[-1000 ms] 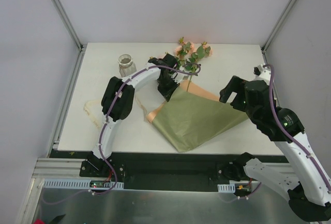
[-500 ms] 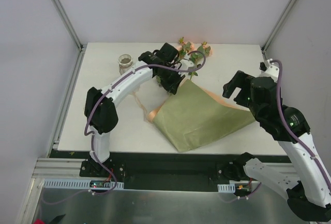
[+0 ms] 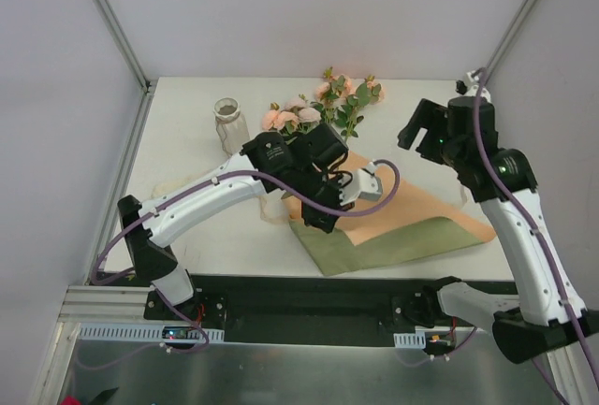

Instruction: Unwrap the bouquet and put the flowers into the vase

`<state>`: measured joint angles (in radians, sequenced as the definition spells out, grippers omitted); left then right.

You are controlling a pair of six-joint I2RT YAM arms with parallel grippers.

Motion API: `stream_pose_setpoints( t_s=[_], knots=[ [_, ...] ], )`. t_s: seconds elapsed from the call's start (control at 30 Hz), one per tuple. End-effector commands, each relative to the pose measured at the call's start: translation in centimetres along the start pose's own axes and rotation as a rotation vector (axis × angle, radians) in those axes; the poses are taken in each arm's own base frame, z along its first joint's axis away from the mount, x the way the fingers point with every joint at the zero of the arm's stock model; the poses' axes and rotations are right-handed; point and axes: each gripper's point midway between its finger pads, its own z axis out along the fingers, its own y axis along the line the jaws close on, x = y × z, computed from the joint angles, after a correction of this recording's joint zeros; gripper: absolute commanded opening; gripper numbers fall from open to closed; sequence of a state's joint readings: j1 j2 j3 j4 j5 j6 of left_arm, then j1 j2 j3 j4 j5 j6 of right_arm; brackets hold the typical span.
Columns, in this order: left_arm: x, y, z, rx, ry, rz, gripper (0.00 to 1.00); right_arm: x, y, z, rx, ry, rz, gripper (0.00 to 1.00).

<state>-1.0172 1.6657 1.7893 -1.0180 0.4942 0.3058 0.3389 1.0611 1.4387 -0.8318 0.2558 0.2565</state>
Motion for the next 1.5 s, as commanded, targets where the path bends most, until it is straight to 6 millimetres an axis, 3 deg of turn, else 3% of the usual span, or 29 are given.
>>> stream_pose_setpoints(
  t_s=[0.0,0.07,0.13,0.2,0.23,0.3,0.37,0.4,0.47,0.5,0.57,0.63,0.7,0.83,0.87,0.93,1.07,1.17,1.2,1.3,1.33,1.4,1.43,1.47],
  knots=[
    [1.5,-5.8,-2.4,0.144,0.068,0.108,0.00,2.3,3.8,3.0,-0.170,0.126,-0.030,0.87],
    [2.2,-7.4,-2.9,0.208,0.100,0.118,0.00,4.6,4.7,4.4,-0.219,0.208,-0.028,0.84],
    [2.5,-8.3,-3.2,0.243,0.107,0.158,0.00,8.4,4.2,5.5,-0.236,0.304,-0.023,0.81],
    [3.3,-9.1,-3.3,0.274,0.130,0.185,0.00,10.9,4.8,4.9,-0.289,0.363,-0.041,0.78],
    [3.5,-9.3,-3.4,0.276,0.134,0.191,0.00,13.1,4.2,4.8,-0.282,0.411,-0.061,0.78],
    [4.0,-9.5,-3.7,0.288,0.148,0.205,0.01,15.5,4.8,2.7,-0.350,0.447,-0.099,0.77],
    [4.1,-9.5,-4.0,0.286,0.152,0.221,0.19,18.7,5.0,0.9,-0.405,0.517,-0.128,0.75],
    [4.2,-9.6,-4.4,0.281,0.160,0.223,0.30,19.0,5.2,-0.4,-0.443,0.502,-0.136,0.74],
    [4.3,-8.9,-4.8,0.231,0.176,0.223,0.55,21.3,4.9,-2.4,-0.480,0.531,-0.188,0.74],
    [4.0,-8.5,-5.1,0.197,0.170,0.222,0.67,21.2,4.8,-3.9,-0.523,0.490,-0.193,0.74],
    [3.6,-7.7,-5.6,0.133,0.164,0.214,0.86,22.9,3.8,-5.3,-0.526,0.500,-0.224,0.74],
    [2.8,-6.1,-6.4,0.051,0.127,0.195,0.99,23.2,2.2,-6.3,-0.498,0.472,-0.236,0.74],
    [1.2,-4.8,-7.6,-0.006,0.048,0.160,0.99,24.5,0.9,-7.1,-0.476,0.487,-0.253,0.74],
    [-1.3,2.1,-10.4,-0.246,-0.095,-0.025,0.99,27.3,-0.4,-7.7,-0.449,0.535,-0.274,0.73],
    [-1.0,4.3,-11.0,-0.312,-0.106,-0.082,0.99,28.5,-0.5,-8.1,-0.459,0.568,-0.319,0.73],
    [-0.9,6.9,-11.6,-0.401,-0.132,-0.148,0.99,29.5,-0.8,-8.4,-0.435,0.594,-0.349,0.73],
    [1.0,9.2,-10.0,-0.444,-0.092,-0.225,0.99,31.8,-1.0,-9.5,-0.402,0.673,-0.502,0.73],
    [2.0,9.9,-8.9,-0.451,-0.064,-0.240,0.99,29.2,0.0,-9.8,-0.385,0.615,-0.581,0.74],
    [2.4,10.1,-8.6,-0.449,-0.051,-0.244,0.99,26.4,1.3,-10.5,-0.407,0.558,-0.575,0.75],
    [3.4,11.0,-6.1,-0.423,-0.028,-0.261,0.99,20.9,2.3,-9.6,-0.354,0.476,-0.576,0.73],
    [4.4,11.2,-4.7,-0.404,0.001,-0.283,0.99,17.2,3.4,-9.2,-0.342,0.406,-0.487,0.74],
    [5.1,11.5,-2.3,-0.360,0.041,-0.291,0.99,14.7,4.3,-8.0,-0.332,0.369,-0.480,0.74],
    [5.9,11.2,-1.2,-0.333,0.069,-0.294,0.99,12.7,4.4,-6.4,-0.276,0.343,-0.435,0.73],
    [6.1,10.8,-0.4,-0.305,0.076,-0.295,0.98,12.1,4.4,-5.2,-0.249,0.338,-0.438,0.73]
  ],
)
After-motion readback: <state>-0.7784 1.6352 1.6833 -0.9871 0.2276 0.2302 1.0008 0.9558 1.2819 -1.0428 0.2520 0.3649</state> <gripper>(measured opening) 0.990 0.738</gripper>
